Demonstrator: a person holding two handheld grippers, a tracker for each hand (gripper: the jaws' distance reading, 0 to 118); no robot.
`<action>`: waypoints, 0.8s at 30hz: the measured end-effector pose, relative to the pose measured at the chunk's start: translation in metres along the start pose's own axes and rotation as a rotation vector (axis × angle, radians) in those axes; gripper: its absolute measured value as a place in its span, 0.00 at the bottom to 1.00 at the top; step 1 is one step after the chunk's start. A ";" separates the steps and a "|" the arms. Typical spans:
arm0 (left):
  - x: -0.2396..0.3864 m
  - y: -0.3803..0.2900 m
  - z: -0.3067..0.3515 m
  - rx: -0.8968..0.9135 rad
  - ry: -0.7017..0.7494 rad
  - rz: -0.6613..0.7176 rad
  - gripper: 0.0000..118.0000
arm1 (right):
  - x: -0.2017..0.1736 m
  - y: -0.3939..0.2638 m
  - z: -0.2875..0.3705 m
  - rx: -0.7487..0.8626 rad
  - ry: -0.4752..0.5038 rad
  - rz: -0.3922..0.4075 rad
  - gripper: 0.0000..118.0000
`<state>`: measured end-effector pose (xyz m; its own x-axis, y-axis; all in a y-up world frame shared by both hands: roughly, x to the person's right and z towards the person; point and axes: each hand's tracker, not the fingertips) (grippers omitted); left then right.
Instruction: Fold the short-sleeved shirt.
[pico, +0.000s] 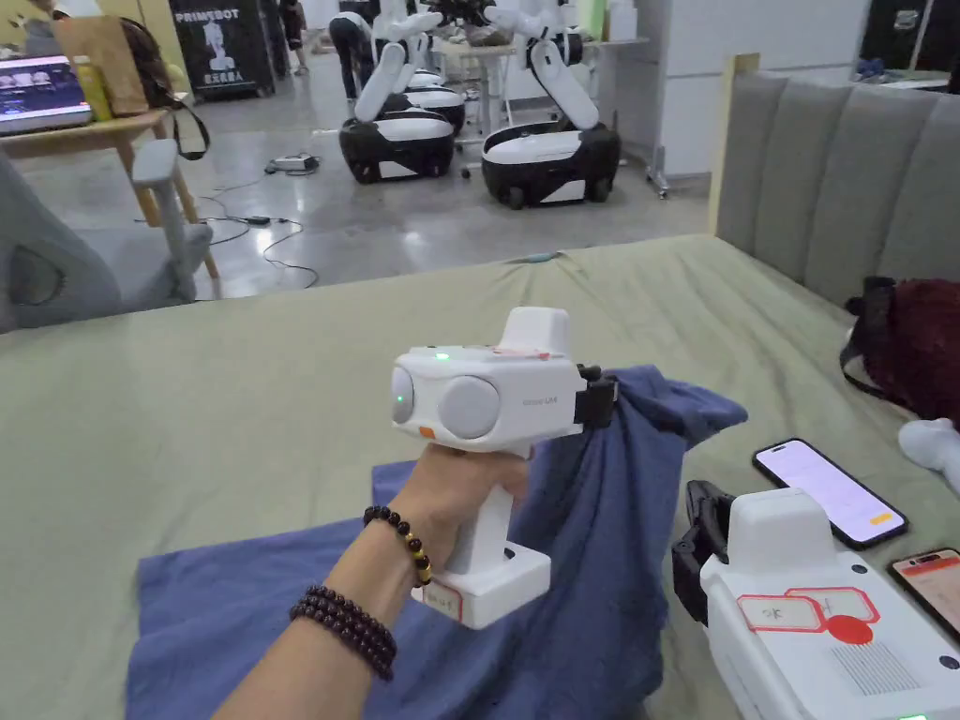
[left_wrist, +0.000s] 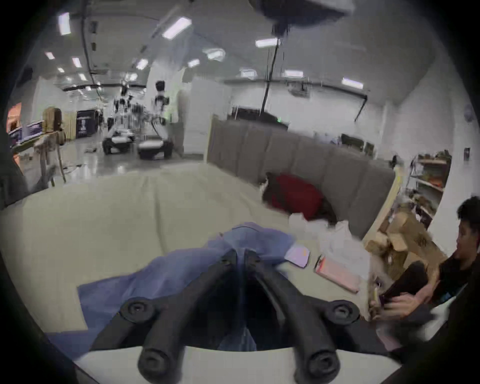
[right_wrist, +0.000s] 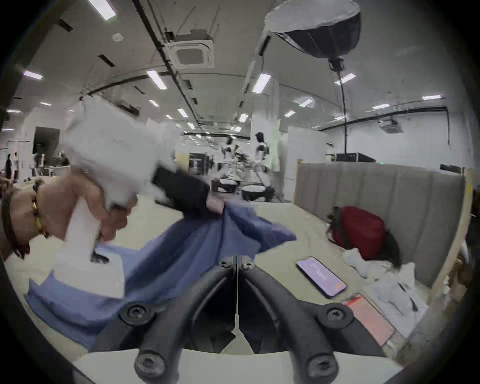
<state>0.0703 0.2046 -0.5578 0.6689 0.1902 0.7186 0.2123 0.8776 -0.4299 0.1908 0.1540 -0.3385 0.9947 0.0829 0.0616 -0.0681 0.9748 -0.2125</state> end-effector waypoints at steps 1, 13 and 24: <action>-0.001 -0.014 -0.024 -0.062 0.017 0.009 0.03 | 0.008 -0.005 0.000 -0.005 -0.009 0.001 0.01; -0.009 -0.071 -0.011 0.011 0.157 0.003 0.91 | 0.029 -0.016 0.006 -0.062 -0.052 -0.025 0.01; 0.009 -0.125 0.235 0.262 0.586 0.100 0.06 | -0.036 0.010 0.015 -0.077 0.036 -0.063 0.01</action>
<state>-0.1177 0.2004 -0.3689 0.9700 0.0698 0.2329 -0.0022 0.9604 -0.2785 0.1537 0.1640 -0.3286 0.9990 0.0134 0.0426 -0.0008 0.9589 -0.2838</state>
